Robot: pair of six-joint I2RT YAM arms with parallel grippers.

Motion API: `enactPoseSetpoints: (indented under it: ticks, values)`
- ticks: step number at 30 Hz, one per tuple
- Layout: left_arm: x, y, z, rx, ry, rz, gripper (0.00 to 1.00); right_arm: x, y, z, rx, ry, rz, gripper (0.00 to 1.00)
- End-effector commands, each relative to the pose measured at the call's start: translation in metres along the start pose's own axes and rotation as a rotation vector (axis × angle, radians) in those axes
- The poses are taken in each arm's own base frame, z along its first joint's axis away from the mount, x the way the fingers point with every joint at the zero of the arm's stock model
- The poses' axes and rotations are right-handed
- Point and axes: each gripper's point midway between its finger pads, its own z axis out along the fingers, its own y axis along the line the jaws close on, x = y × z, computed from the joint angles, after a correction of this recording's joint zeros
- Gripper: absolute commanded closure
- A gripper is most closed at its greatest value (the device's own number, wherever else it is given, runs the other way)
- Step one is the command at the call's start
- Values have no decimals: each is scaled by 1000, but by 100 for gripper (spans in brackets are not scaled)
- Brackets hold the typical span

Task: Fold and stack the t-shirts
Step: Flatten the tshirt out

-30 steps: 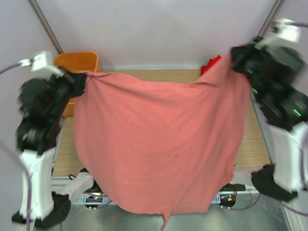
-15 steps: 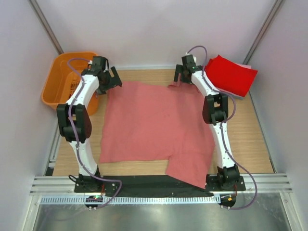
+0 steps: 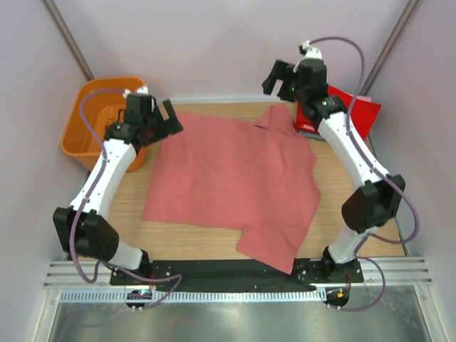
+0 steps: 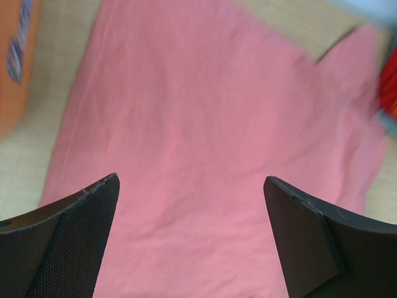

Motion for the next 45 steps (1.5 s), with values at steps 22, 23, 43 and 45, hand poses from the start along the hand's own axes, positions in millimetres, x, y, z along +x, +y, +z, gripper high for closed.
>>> enactPoseSetpoints:
  ticks: [22, 23, 43, 45]
  values:
    - [235, 111, 45, -305, 284, -83, 7, 270, -101, -44, 165, 550, 181, 0]
    - [248, 120, 40, -328, 303, -81, 7, 264, -103, -42, 169, 540, 184, 0]
    - [201, 62, -88, -148, 246, 105, 7, 147, -71, 56, 31, 429, 224, 6]
    - [191, 66, -106, -156, 261, 192, 6, 150, -71, 80, 21, 441, 240, 11]
